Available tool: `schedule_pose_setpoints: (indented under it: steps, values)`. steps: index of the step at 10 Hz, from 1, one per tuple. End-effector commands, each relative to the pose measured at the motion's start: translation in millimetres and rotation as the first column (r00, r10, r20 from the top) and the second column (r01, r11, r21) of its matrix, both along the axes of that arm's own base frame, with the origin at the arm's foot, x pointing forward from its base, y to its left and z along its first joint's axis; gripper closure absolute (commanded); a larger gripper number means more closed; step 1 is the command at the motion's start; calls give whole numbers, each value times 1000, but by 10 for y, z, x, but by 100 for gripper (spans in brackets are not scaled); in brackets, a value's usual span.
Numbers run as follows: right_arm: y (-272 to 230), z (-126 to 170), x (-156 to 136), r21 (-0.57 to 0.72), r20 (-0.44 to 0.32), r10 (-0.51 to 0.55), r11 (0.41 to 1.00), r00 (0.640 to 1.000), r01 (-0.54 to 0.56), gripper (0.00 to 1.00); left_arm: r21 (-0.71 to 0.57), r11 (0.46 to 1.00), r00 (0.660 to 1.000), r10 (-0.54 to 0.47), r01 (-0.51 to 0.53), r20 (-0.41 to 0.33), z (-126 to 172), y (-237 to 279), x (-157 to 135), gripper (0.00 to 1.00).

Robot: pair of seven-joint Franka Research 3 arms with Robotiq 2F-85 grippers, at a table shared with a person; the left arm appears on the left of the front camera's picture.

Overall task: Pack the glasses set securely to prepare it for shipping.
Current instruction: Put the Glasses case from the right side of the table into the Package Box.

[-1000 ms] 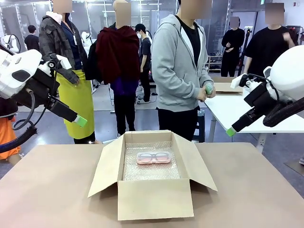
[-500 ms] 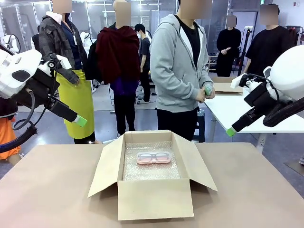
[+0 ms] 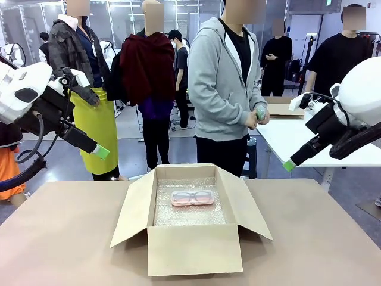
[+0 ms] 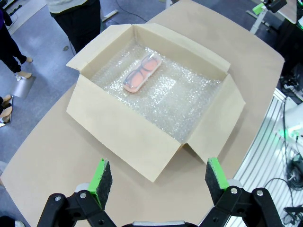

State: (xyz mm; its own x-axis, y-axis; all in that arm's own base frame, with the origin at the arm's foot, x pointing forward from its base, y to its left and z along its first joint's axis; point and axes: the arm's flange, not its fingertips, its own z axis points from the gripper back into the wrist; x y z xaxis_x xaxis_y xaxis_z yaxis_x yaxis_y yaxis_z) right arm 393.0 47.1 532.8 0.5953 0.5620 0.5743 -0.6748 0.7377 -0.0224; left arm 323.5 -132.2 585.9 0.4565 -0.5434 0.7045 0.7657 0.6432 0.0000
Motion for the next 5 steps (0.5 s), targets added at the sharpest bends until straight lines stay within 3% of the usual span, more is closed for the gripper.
schedule_pose_setpoints:
  steps: [1, 5]
  values:
    - [16, 4, -13, 2, 6, -15, 1000, 1000, 15, 0, -11, 1000, 1000, -6, 6, -2, 11, 10, -7, 0]
    - [16, 4, -13, 2, 6, -15, 1000, 1000, 15, 0, -11, 1000, 1000, -6, 6, -2, 11, 10, -7, 0]
